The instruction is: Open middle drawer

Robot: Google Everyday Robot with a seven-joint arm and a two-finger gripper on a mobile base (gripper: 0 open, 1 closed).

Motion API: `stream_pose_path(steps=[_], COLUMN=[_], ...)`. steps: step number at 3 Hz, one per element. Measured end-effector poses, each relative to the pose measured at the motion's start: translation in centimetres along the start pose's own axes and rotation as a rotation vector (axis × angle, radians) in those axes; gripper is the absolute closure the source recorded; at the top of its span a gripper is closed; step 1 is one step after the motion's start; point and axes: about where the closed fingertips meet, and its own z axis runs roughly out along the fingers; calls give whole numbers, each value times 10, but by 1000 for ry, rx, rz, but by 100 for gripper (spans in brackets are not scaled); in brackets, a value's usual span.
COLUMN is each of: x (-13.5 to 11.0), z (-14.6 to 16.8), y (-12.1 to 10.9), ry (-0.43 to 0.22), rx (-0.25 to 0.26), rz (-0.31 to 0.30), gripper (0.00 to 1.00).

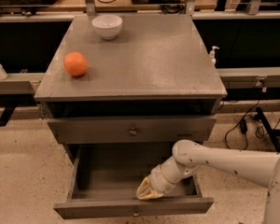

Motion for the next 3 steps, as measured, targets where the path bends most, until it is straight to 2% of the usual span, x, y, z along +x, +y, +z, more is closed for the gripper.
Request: stream_pose_path(steps=[1, 2, 3], x=[-6, -13, -28], z=[-30, -88, -134], y=[-23, -39, -36], ry=[-12, -30, -105], rx=[122, 313, 384], rz=[39, 68, -6], gripper=[100, 97, 77])
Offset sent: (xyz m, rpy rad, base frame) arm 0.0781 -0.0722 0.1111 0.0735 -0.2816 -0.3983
